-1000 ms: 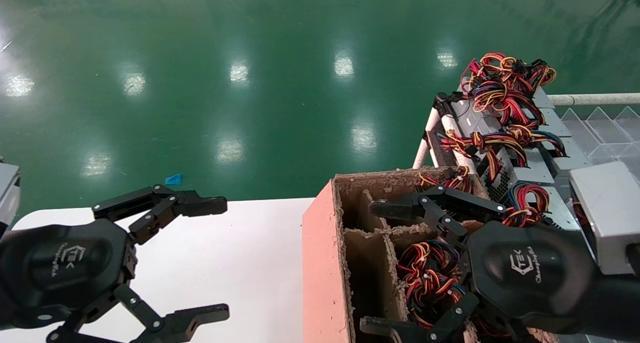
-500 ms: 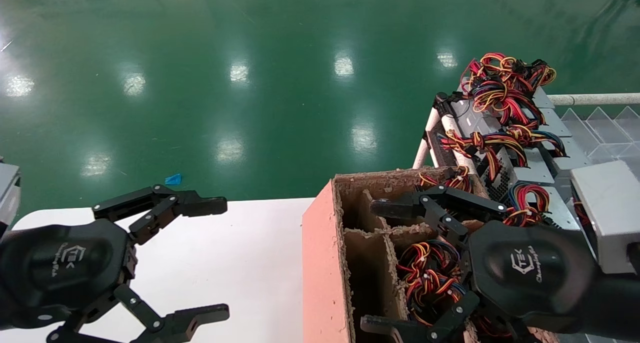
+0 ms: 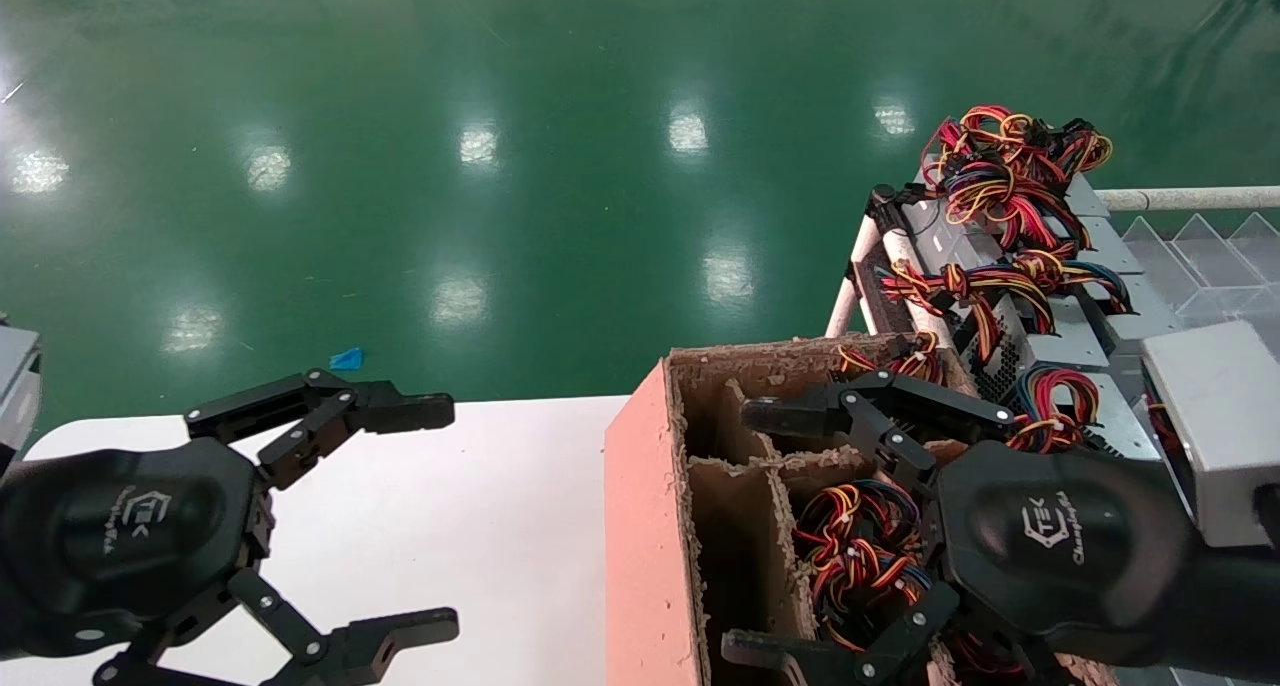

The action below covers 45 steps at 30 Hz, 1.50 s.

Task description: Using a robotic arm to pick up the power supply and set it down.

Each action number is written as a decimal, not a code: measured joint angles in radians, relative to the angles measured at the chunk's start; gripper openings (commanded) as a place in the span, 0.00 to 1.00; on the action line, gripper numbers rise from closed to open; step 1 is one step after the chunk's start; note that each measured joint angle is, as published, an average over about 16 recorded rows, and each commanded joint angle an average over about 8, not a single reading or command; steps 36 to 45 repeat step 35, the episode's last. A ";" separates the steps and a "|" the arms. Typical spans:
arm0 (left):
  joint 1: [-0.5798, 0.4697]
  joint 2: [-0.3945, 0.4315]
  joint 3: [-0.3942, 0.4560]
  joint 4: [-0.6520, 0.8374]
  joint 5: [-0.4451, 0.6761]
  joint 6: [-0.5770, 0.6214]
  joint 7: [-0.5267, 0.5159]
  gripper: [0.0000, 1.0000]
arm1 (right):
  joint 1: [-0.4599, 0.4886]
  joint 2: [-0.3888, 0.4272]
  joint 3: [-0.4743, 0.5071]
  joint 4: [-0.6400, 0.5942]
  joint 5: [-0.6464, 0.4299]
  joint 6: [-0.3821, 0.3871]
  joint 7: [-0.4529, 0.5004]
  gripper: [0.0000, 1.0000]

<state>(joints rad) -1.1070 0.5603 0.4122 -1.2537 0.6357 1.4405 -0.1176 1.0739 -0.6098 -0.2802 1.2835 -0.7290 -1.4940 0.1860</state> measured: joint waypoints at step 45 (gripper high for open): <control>0.000 0.000 0.000 0.000 0.000 0.000 0.000 1.00 | 0.000 0.000 0.000 0.000 0.001 0.000 0.000 1.00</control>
